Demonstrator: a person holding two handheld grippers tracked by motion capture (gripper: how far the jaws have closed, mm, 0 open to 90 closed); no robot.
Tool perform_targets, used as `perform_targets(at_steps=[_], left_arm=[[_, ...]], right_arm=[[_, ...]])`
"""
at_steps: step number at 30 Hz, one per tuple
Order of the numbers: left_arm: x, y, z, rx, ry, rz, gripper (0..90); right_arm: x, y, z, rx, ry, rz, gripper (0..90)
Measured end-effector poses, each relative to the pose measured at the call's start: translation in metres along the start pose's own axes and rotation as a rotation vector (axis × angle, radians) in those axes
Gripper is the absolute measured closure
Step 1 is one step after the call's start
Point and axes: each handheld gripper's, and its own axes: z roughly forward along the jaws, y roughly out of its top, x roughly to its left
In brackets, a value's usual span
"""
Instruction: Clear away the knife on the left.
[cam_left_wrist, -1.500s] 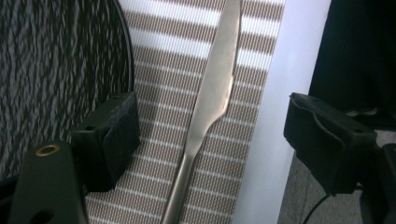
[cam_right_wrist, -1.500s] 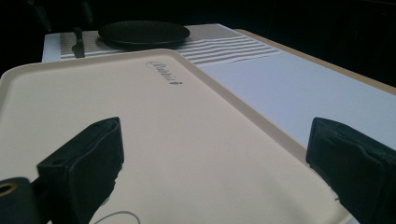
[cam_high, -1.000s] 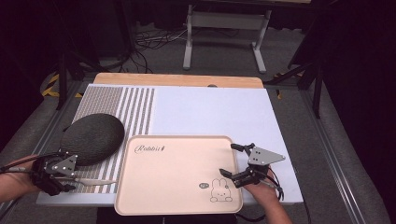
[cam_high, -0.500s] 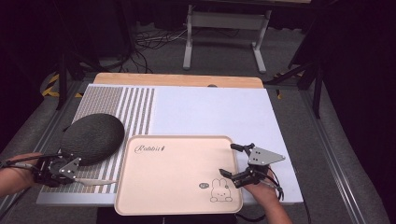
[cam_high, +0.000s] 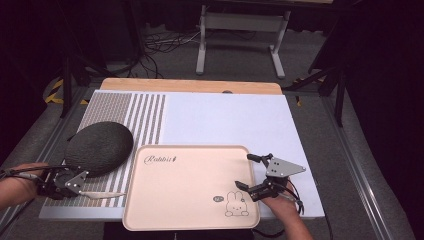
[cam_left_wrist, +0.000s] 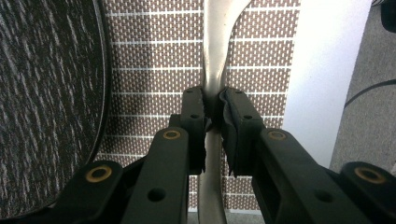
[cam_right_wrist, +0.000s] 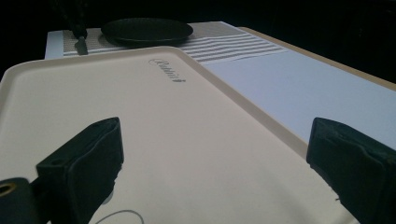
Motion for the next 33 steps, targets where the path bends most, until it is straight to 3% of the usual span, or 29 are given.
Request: perform_targets(at_steps=[12, 18, 22, 24, 26, 30, 33], left_arm=[[0.000, 0.000, -0.001, -0.005, 0.002, -0.022, 80.2], [0.000, 0.000, -0.010, -0.057, 0.001, -0.049, 80.3], [0.001, 0.002, -0.020, -0.081, 0.017, -0.094, 80.3], [0.003, 0.003, -0.025, -0.102, 0.012, -0.120, 80.3], [0.004, 0.006, -0.032, -0.137, -0.002, -0.175, 80.2], [0.005, 0.011, -0.039, -0.169, -0.013, -0.215, 80.3], [0.006, 0.018, -0.048, -0.208, -0.024, -0.293, 80.3]], right_arm=[[0.000, 0.000, 0.000, -0.004, 0.000, 0.003, 4.5], [-0.001, 0.000, -0.001, -0.007, -0.002, 0.004, 4.5], [-0.001, 0.000, -0.001, -0.010, -0.001, 0.005, 4.5], [-0.001, 0.000, -0.001, -0.012, -0.001, 0.005, 4.4], [-0.001, 0.001, -0.002, -0.015, -0.003, 0.005, 4.4], [-0.002, 0.001, -0.003, -0.016, -0.005, 0.007, 4.4], [-0.002, 0.001, -0.003, -0.019, -0.006, 0.006, 4.4]])
